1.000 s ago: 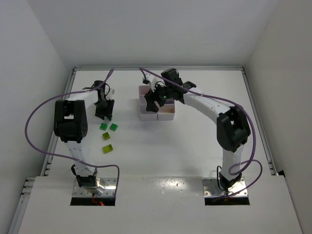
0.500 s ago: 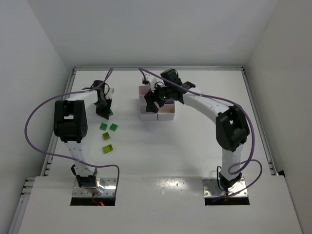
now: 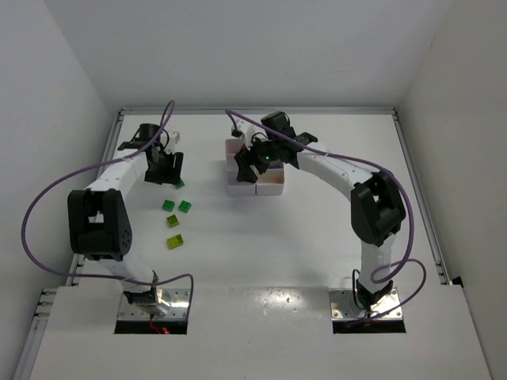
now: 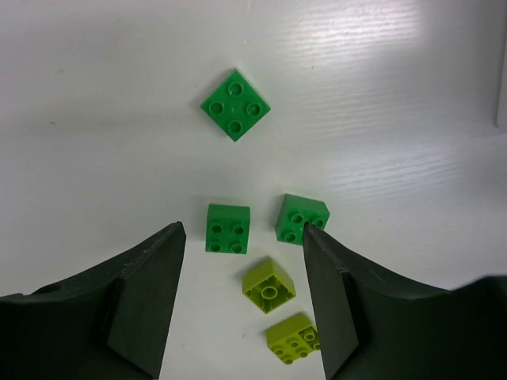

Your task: Sort the legos into containers by color

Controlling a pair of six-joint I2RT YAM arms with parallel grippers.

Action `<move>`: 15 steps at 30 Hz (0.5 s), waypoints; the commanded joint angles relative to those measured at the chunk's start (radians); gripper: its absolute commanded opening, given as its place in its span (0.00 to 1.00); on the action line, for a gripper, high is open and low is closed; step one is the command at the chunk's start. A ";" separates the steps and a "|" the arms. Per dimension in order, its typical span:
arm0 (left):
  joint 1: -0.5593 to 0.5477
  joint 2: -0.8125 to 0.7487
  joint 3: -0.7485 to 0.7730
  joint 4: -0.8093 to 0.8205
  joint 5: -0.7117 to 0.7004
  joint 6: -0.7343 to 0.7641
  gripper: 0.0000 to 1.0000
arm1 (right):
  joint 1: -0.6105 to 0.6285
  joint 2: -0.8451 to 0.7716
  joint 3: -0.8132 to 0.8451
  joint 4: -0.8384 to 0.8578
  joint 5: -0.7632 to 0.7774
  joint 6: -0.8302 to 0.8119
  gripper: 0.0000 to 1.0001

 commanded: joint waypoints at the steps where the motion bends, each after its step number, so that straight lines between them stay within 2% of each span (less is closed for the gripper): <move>1: 0.007 -0.002 -0.045 -0.071 -0.035 0.010 0.66 | 0.006 -0.026 0.004 0.032 -0.028 -0.013 0.70; 6: 0.007 0.019 -0.082 -0.090 -0.061 0.001 0.61 | 0.006 -0.026 0.004 0.032 -0.028 -0.013 0.70; 15: 0.007 0.119 -0.082 -0.079 -0.073 0.001 0.61 | 0.006 -0.035 -0.015 0.041 -0.028 -0.013 0.70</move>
